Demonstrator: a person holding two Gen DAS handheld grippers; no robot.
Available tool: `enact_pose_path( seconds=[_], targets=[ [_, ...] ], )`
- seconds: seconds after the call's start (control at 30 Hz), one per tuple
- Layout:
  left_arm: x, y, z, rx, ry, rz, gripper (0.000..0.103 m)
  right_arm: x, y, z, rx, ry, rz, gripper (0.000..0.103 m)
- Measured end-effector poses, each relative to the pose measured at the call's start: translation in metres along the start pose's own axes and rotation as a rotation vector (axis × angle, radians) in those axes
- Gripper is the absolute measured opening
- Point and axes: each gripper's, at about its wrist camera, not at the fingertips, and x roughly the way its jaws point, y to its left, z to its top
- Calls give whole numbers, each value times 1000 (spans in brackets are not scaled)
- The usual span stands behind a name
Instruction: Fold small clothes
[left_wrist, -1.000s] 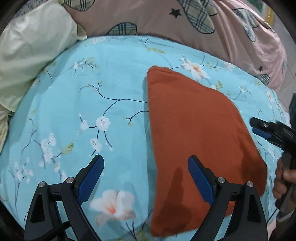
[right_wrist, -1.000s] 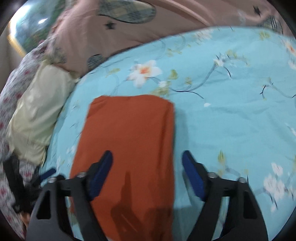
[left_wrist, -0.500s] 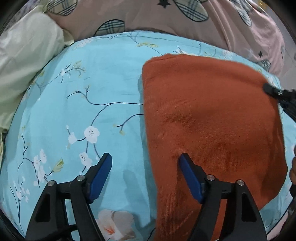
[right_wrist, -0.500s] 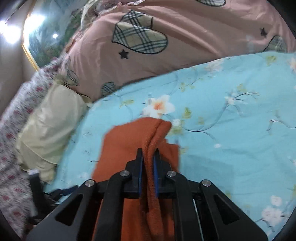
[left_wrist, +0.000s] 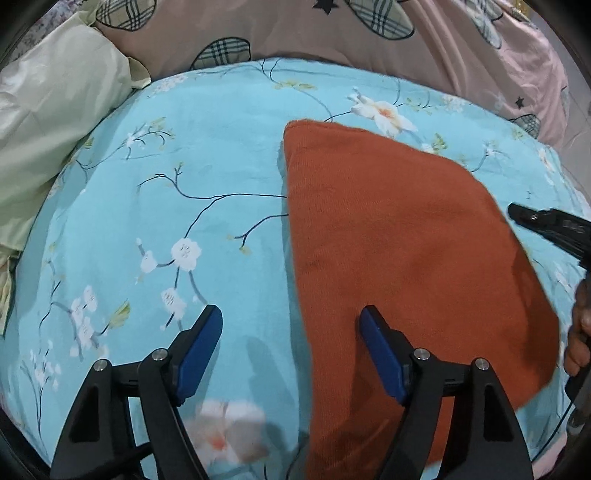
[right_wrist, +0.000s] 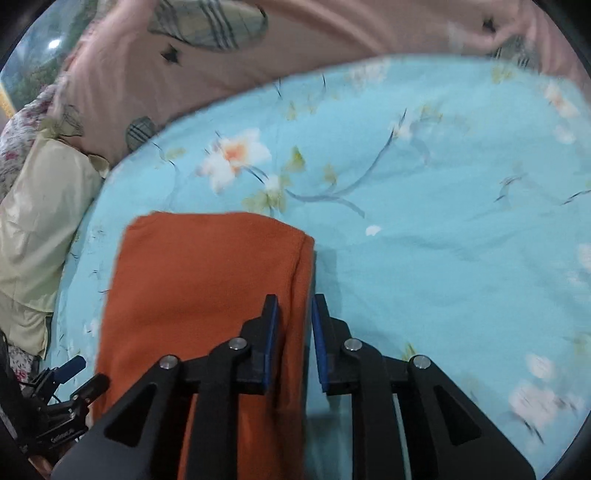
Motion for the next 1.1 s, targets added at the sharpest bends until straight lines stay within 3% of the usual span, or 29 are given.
enact_pose_path(
  seconds=[0.1,0.23,0.3,0.5,0.83,1.03,1.1],
  targets=[
    [-3,-4,-16,20,17,-11,78,-27,25,-21,-78,-30,88,24],
    [8,-8,-24,22,17,16,86,8,23,-55,-110,105,30,25],
    [6,-7,-23,20,21,21,87,8,14,-59,-74,63,73,25],
    [-15,-9,-33,29,8,31,87,-28,18,-58,-61,50,84,29],
    [-41,-13,-88,72,30,31,87,-76,24,-113,-98,64,118,40],
    [-61,-13,-120,89,33,55,87,-101,22,-140,-110,54,99,76],
    [-66,-13,-129,98,27,60,87,-107,24,-149,-126,62,116,84]
  ],
)
